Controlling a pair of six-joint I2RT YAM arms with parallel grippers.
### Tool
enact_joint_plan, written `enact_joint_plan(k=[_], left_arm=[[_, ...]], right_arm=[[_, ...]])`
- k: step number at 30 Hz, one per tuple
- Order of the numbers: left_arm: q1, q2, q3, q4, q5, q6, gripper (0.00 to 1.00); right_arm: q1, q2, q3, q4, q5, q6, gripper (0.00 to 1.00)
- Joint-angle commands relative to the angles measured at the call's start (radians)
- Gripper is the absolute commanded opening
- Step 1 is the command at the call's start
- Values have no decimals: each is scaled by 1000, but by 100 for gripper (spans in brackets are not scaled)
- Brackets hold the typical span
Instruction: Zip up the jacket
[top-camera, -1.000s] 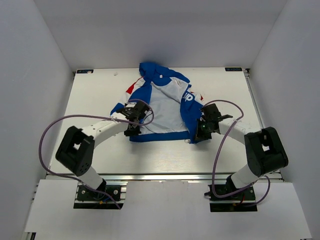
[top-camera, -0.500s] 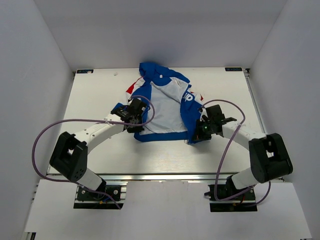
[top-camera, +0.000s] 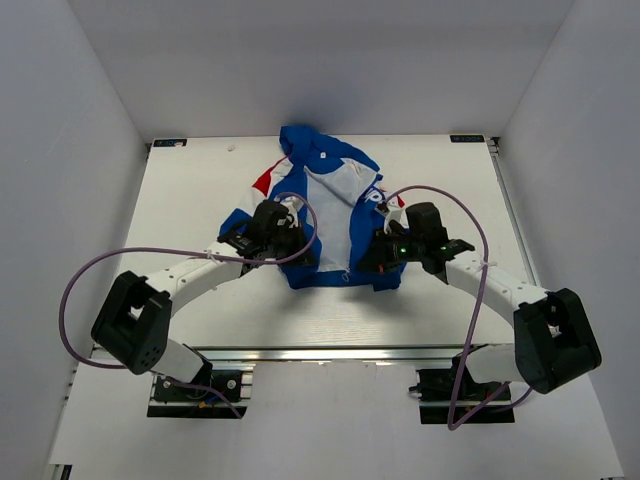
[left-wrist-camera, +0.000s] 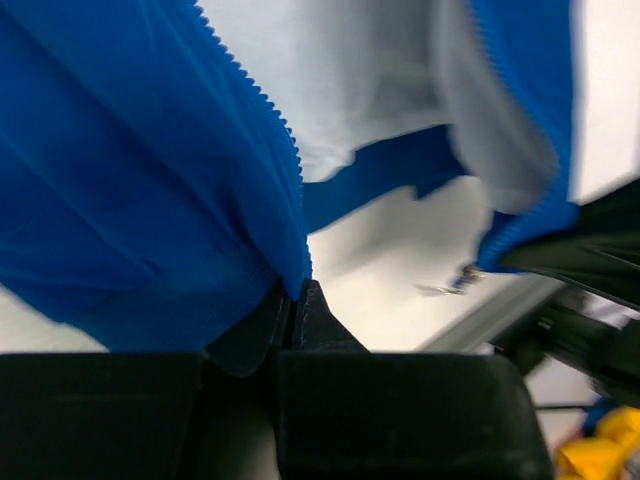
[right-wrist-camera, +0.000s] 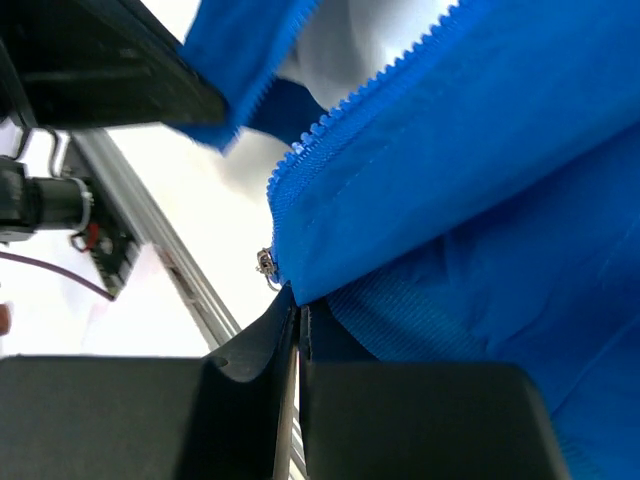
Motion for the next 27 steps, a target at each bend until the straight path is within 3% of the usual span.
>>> enact_joint_plan(k=[1, 7, 27], left_arm=[[2, -84, -57, 195, 150, -66, 0], [2, -151, -163, 414, 205, -177, 0], [-8, -176, -241, 571, 204, -218, 0]], right_arm=[[11, 6, -10, 129, -92, 45, 0], [22, 5, -37, 261, -130, 105, 0], [42, 64, -2, 252, -213, 208, 0]])
